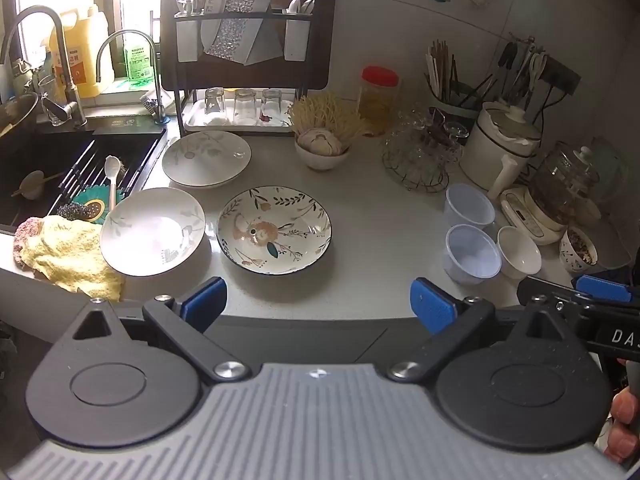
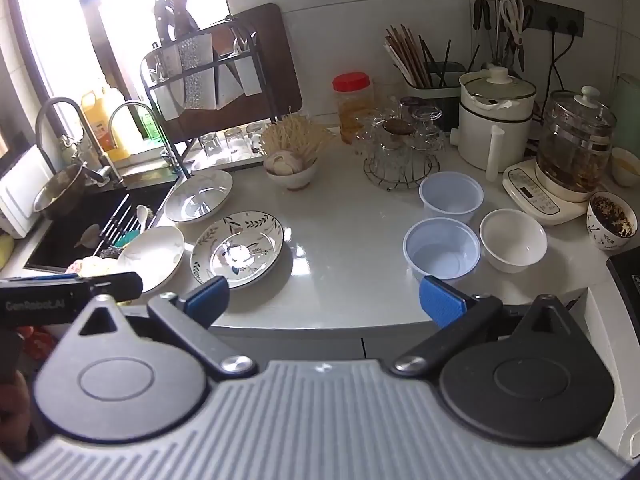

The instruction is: Organize plates and bowls

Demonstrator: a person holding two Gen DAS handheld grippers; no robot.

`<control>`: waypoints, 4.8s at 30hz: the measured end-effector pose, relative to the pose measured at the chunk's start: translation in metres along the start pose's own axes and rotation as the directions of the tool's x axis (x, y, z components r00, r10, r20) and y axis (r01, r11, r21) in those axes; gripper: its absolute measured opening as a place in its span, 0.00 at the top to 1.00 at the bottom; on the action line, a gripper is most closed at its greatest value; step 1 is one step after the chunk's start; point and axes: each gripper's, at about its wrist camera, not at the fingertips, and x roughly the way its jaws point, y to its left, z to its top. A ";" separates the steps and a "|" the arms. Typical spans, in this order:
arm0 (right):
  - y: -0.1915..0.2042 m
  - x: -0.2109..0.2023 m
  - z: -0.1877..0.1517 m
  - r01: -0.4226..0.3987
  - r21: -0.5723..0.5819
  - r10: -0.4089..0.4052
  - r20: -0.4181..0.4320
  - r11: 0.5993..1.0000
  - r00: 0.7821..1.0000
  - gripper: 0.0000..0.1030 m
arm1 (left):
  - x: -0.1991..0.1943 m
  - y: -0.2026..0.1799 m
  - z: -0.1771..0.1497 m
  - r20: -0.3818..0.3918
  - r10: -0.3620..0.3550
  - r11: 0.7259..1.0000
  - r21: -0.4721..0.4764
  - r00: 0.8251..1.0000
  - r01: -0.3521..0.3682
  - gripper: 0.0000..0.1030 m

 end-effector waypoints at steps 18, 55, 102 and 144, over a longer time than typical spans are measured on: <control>-0.001 0.003 0.000 0.015 0.008 -0.015 -0.024 1.000 1.000 0.00 | 0.008 0.004 -0.003 -0.009 -0.021 1.000 0.006 1.000 0.021 0.03; 0.005 0.000 -0.010 -0.013 0.019 0.013 -0.026 1.000 1.000 0.00 | 0.001 0.009 -0.009 -0.017 -0.036 0.999 0.014 0.999 0.036 0.03; -0.049 0.013 -0.003 -0.164 -0.007 0.164 -0.036 0.986 0.986 0.00 | 0.035 -0.025 -0.007 -0.058 0.009 0.988 -0.153 0.998 -0.018 0.03; 0.187 0.208 0.015 -0.168 0.180 0.191 -0.121 0.969 0.974 0.05 | 0.174 0.291 0.086 -0.166 -0.065 0.998 -0.021 0.984 0.063 0.03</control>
